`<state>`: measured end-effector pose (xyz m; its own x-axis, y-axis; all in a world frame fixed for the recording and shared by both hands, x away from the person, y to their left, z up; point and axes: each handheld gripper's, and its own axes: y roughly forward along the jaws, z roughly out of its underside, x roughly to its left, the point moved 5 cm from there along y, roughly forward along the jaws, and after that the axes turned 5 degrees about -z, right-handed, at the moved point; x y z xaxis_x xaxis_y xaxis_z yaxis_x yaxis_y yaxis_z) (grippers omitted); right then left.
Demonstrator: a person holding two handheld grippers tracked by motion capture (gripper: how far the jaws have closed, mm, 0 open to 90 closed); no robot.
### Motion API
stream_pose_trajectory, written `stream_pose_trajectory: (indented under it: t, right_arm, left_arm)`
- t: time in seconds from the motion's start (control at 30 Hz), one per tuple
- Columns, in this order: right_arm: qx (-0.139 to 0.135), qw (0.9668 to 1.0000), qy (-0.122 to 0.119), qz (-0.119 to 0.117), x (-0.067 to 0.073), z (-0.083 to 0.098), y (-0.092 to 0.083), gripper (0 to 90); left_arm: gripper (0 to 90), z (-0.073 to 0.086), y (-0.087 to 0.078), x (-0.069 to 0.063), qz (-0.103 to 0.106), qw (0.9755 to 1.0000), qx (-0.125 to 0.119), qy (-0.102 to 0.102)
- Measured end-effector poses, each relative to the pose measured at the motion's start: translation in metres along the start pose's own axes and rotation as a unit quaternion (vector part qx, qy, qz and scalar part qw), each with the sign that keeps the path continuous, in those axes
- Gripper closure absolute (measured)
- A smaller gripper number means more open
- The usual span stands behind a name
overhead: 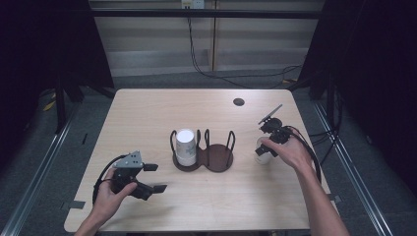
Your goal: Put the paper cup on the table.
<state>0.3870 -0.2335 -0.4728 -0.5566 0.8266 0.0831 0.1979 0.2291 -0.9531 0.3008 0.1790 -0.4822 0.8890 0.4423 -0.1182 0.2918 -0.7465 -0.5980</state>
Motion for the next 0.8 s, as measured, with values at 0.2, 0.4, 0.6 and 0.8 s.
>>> stream_pose_trajectory:
  t: [0.2, 0.4, 0.6, 0.8]
  right_arm:
    - [-0.016, 0.9999, 0.005, -0.002, 0.0003, -0.0003, 0.0004, 14.4]
    - [-0.038, 0.9991, 0.014, -0.008, 0.0029, -0.0026, 0.0009, 14.4]
    - [-0.069, 0.9975, 0.018, 0.003, 0.0020, -0.0041, -0.0016, 14.0]
    - [-0.119, 0.9921, 0.039, 0.006, 0.0015, -0.0043, -0.0038, 14.6]
  left_arm:
    - [16.1, -0.0002, 0.0017, -0.0018, 0.005, 1.0000, 0.001, 0.003]
    - [16.1, 0.0004, 0.0025, -0.0021, -0.001, 1.0000, 0.004, 0.006]
    - [16.1, 0.0004, 0.0019, -0.0014, -0.001, 1.0000, 0.005, 0.006]
    - [16.1, 0.0000, 0.0039, -0.0035, 0.006, 1.0000, 0.000, 0.002]
